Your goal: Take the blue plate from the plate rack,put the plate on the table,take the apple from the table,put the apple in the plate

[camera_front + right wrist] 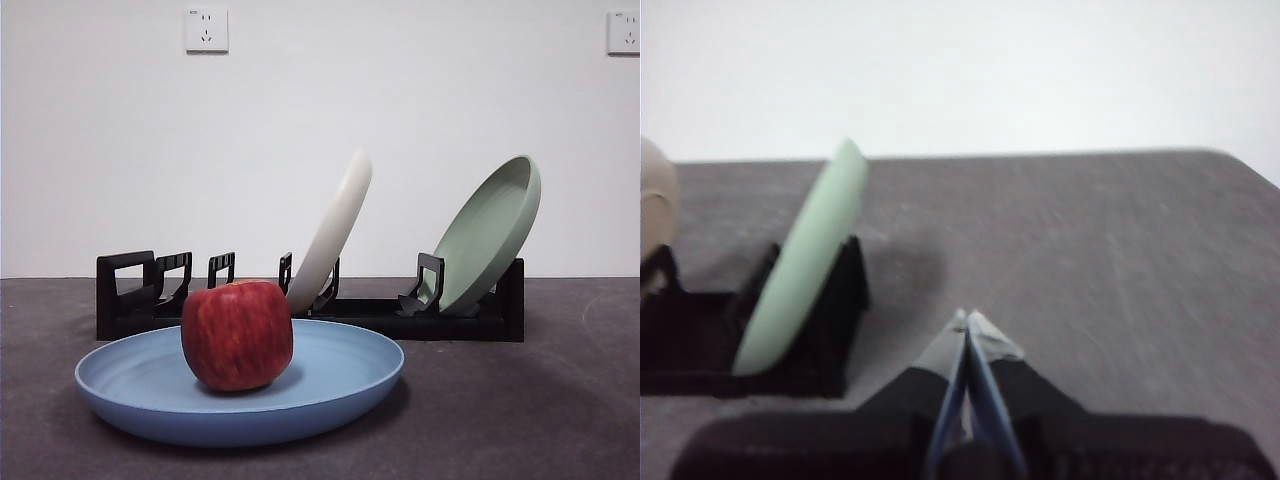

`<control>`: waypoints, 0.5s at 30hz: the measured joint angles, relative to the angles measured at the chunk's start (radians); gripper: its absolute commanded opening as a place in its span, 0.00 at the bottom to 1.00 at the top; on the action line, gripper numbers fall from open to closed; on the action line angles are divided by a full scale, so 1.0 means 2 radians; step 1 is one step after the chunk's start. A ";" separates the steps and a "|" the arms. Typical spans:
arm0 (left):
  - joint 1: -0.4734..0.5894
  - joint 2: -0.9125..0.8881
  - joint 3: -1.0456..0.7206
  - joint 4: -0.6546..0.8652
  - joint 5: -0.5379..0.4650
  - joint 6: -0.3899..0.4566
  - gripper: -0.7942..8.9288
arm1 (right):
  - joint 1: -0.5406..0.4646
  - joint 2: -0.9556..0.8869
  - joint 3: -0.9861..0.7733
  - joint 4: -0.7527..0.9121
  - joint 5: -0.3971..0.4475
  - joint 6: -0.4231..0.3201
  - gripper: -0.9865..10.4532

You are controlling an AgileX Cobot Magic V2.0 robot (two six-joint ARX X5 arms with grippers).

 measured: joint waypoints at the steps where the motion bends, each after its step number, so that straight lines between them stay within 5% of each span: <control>1: 0.000 0.000 0.000 0.000 0.000 0.000 0.08 | 0.000 -0.006 -0.012 0.015 -0.006 -0.002 0.09; 6: 0.000 0.000 0.000 0.000 0.000 0.000 0.08 | 0.000 -0.033 -0.066 0.062 -0.041 -0.003 0.09; 15: 0.000 0.000 0.000 0.000 0.000 0.000 0.08 | 0.000 -0.062 -0.096 0.061 -0.042 -0.003 0.09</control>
